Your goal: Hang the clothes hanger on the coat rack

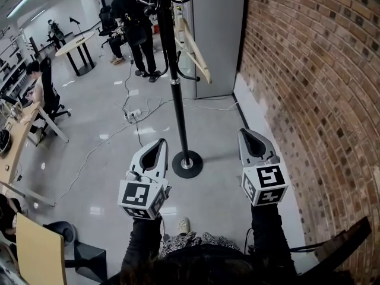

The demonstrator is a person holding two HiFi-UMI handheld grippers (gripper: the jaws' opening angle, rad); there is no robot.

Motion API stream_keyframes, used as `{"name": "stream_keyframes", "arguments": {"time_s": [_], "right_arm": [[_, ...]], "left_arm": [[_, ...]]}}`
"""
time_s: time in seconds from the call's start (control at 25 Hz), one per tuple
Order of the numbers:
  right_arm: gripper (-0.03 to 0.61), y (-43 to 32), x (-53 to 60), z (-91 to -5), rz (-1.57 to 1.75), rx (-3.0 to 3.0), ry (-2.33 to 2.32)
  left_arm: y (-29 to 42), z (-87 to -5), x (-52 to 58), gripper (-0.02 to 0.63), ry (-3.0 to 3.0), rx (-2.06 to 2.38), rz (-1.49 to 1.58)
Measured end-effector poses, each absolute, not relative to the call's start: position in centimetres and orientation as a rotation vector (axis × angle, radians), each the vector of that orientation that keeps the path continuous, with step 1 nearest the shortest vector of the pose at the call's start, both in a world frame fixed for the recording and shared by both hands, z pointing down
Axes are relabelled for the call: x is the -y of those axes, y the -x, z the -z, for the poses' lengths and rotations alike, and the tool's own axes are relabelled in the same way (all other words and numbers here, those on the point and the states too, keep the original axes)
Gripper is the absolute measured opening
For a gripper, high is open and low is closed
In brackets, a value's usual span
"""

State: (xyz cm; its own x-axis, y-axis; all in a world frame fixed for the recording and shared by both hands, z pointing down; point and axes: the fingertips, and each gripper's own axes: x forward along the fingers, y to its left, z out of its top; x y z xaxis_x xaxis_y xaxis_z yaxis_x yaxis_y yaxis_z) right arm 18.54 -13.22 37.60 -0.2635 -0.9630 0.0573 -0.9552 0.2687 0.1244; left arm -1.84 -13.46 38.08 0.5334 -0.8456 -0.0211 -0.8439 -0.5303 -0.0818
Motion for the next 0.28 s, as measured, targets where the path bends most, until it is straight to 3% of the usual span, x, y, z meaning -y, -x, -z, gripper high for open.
{"name": "stream_keyframes", "arguments": {"time_s": [0.28], "right_arm": [[0.008, -18.20, 13.83, -37.88, 0.081, 2.379, -1.832]], "left_arm": [[2.20, -38.19, 14.24, 0.008, 2.688, -1.464, 0.058]]}}
